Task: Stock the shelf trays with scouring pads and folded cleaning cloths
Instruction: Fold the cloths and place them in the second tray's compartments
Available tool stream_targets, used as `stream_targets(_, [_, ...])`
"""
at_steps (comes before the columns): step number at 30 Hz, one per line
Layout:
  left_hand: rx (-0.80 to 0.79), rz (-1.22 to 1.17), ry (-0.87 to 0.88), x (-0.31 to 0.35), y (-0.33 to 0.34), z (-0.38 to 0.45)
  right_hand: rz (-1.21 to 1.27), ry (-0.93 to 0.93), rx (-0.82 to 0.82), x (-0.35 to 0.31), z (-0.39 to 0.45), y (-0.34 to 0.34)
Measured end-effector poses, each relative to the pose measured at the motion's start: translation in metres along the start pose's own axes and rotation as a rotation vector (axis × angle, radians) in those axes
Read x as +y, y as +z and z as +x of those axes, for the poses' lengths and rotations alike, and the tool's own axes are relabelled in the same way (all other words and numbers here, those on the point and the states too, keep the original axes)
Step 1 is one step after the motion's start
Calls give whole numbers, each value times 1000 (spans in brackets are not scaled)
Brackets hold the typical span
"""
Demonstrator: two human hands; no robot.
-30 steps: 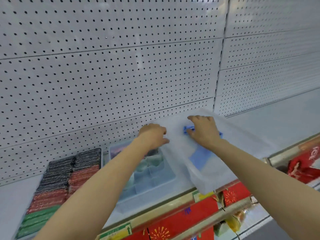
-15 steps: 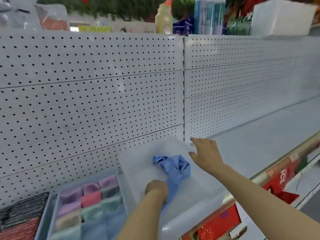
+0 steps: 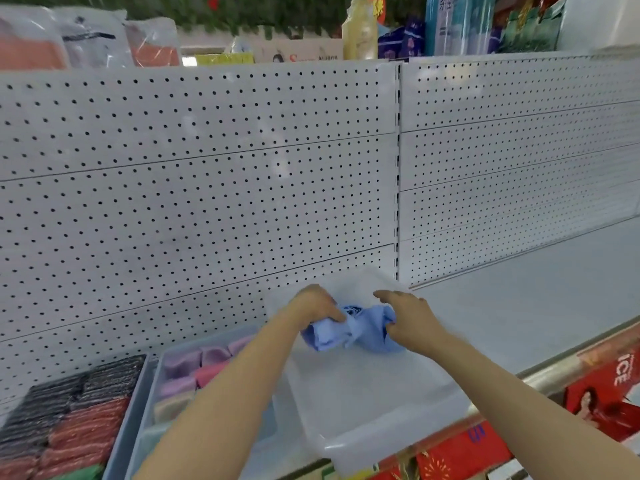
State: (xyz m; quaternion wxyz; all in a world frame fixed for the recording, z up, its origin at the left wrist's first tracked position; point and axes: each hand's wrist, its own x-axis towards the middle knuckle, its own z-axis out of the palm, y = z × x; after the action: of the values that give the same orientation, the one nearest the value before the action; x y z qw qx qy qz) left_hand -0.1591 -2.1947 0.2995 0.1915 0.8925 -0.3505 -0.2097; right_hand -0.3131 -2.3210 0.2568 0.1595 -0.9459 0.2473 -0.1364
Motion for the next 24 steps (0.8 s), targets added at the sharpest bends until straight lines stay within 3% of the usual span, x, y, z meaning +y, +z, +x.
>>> stream_targets(4, [102,-558,105,7,-46,-35,448,-107,-82,-32,-1,0])
stream_targets(7, [10,-853,146,14,-70,-64,755,-119,-32,-66,-5,-12])
stream_targets(11, [-115,-1098,235,11,-102,-96,977,-47,198,-106,-5,-29])
stream_targets(13, [-191,-1214,315,3,-117,-109,1107,-29,235,-118,-5,-35])
stream_targets(16, [-180,-1138,446,-13,-130,-120,1175,-54,140,-136,-13,-41])
stream_targets(20, [192,-858,374,-19,-131,-132,1167,-111,10,-154,-19,-37])
stream_targets(24, [439,-843,231,-31,-141,-128,1118,-117,-91,-166,-27,-32])
